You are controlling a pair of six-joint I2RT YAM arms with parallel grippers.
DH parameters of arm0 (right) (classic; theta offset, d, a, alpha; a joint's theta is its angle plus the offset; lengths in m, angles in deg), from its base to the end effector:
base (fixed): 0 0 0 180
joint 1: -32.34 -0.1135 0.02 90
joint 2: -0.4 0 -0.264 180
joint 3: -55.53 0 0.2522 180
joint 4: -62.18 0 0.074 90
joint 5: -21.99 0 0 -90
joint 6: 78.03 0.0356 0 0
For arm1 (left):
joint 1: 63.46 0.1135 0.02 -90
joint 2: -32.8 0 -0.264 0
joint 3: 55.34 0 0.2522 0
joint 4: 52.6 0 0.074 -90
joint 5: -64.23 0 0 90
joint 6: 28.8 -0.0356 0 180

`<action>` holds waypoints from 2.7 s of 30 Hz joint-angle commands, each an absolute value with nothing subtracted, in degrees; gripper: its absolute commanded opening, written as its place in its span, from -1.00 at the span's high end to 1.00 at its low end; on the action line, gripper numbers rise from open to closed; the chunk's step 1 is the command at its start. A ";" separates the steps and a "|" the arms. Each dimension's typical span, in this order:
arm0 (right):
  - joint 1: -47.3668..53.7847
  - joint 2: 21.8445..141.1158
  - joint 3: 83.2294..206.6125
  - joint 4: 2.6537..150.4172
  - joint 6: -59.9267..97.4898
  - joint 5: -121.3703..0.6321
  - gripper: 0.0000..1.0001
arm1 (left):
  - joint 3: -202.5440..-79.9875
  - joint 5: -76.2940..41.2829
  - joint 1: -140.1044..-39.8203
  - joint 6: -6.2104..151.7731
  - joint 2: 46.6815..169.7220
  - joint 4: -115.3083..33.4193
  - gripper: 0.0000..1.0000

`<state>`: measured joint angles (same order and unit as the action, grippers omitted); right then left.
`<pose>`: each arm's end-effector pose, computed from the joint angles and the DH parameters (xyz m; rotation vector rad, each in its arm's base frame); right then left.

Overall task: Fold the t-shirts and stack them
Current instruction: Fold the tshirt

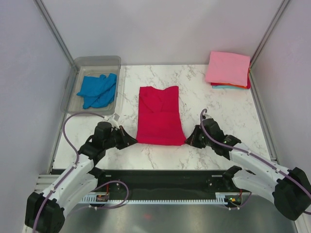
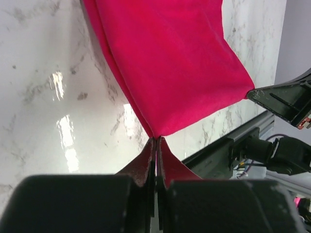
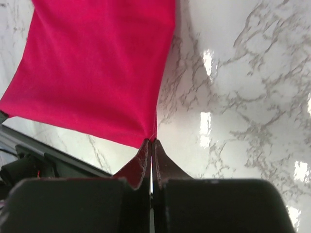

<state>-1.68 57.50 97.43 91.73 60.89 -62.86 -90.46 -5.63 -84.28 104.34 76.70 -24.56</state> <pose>0.1621 0.1133 0.1920 0.2774 2.4821 0.7733 0.1499 -0.0701 0.1937 -0.2497 2.3437 -0.9760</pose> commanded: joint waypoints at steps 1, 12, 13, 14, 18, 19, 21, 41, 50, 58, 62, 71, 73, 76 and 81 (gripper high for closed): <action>-4.92 52.97 96.18 96.15 64.69 -63.79 1.00 | -89.75 -3.44 -86.14 109.18 71.75 -18.02 0.96; -18.37 52.60 100.56 97.47 71.82 -71.35 1.00 | -92.20 -3.52 -88.78 115.08 61.10 -8.88 0.96; -18.29 53.04 101.45 97.82 71.47 -72.13 1.00 | -93.17 -4.23 -88.78 114.21 61.53 -8.17 0.96; -18.20 53.65 102.59 99.04 70.60 -74.49 1.00 | -95.70 -5.10 -88.78 113.59 63.02 -6.86 0.96; -17.76 59.97 112.06 102.39 66.90 -77.76 1.00 | -103.27 -9.58 -88.78 109.81 69.61 -4.39 0.96; -17.50 61.03 113.66 103.00 66.29 -77.94 1.00 | -106.16 -10.12 -88.78 109.28 70.67 -4.13 0.96; -16.19 64.11 117.88 103.54 64.36 -77.94 1.00 | -109.07 -11.96 -88.60 107.71 74.17 -4.30 0.96; 5.43 87.57 139.85 102.75 51.00 -63.71 1.00 | -143.97 -2.05 -76.04 99.61 117.40 -10.54 0.96; 11.76 98.91 149.51 102.40 47.83 -59.40 1.00 | -160.31 3.49 -73.92 99.08 134.03 -10.54 0.96; 15.98 110.76 160.85 102.57 46.33 -55.10 1.00 | -180.26 6.05 -73.04 98.91 151.24 -8.61 0.95; 17.39 117.81 166.13 102.57 45.89 -53.07 1.00 | -192.21 9.64 -72.87 99.43 162.91 -7.82 0.92; 18.80 121.17 165.63 101.35 48.70 -55.08 1.00 | -211.22 21.67 -73.13 105.57 182.21 -11.84 0.21; 18.71 119.68 163.08 99.94 49.41 -56.67 0.73 | -211.04 22.48 -73.83 105.59 181.51 -13.26 -0.12; 18.80 119.49 162.45 98.88 48.62 -55.71 -0.18 | -208.50 22.66 -74.62 104.27 177.21 -13.35 -0.99; 19.50 117.74 165.52 102.47 46.16 -57.55 -0.46 | -196.75 21.35 -75.06 101.99 165.27 -13.00 -0.99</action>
